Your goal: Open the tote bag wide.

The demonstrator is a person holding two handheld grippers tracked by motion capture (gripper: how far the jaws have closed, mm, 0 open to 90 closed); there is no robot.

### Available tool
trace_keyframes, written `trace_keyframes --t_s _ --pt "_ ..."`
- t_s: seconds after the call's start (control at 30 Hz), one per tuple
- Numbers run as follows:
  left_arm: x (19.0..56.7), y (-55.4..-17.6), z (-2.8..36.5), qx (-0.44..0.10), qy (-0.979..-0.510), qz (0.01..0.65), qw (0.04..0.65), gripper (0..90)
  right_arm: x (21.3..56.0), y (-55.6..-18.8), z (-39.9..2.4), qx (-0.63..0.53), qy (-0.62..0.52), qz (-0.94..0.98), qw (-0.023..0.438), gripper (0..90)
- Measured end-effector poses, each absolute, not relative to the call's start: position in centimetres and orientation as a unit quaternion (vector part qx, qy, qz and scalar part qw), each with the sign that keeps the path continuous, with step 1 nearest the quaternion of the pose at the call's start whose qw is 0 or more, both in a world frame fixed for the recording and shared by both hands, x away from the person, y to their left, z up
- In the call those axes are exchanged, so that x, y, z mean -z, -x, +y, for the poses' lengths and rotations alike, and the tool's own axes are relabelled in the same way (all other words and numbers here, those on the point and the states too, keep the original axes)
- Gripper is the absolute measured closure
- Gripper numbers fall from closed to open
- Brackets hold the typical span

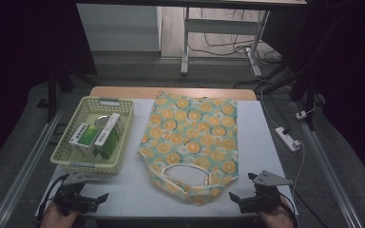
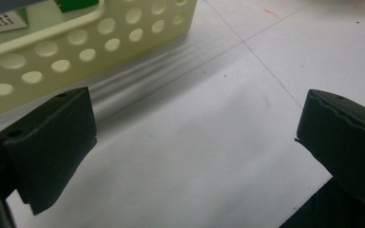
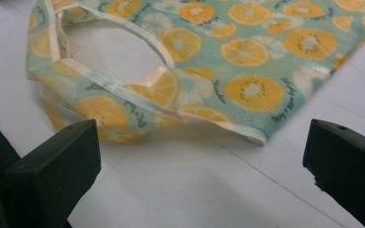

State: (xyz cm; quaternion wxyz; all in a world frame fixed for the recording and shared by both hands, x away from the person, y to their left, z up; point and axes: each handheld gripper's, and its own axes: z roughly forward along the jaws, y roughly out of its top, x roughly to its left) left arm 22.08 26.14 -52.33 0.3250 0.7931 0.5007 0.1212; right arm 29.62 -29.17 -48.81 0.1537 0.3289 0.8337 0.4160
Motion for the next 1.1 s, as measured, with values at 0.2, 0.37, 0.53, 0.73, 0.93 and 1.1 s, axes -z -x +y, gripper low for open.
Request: trace_keyframes --t_s 0.2,0.37,0.53,0.73,0.93,1.1 --pt "52.3 -22.1 26.2 -0.120 -0.793 0.501 0.326 0.0 48.7 -29.6 -28.5 -0.423 -0.313 0.838 0.148 0.0" --pt "52.3 -22.1 26.2 -0.118 -0.794 0.501 0.325 0.0 48.4 -29.4 -27.4 -0.422 -0.298 0.844 0.143 0.0" --pt "52.3 -22.1 26.3 -0.118 -0.791 0.503 0.329 0.0 48.2 -29.5 -26.7 -0.428 -0.288 0.846 0.136 0.0" --pt "52.3 -22.1 26.3 -0.116 -0.789 0.505 0.331 0.0 48.1 -29.7 -25.7 -0.436 -0.284 0.846 0.113 0.0" --pt "52.3 -22.2 26.4 -0.115 -0.788 0.506 0.332 0.0 47.6 -30.1 -24.6 -0.455 -0.285 0.840 0.078 0.0" --pt "52.3 -22.1 26.5 -0.115 -0.787 0.506 0.334 0.0 47.4 -30.4 -23.4 -0.446 -0.268 0.850 0.078 0.0"
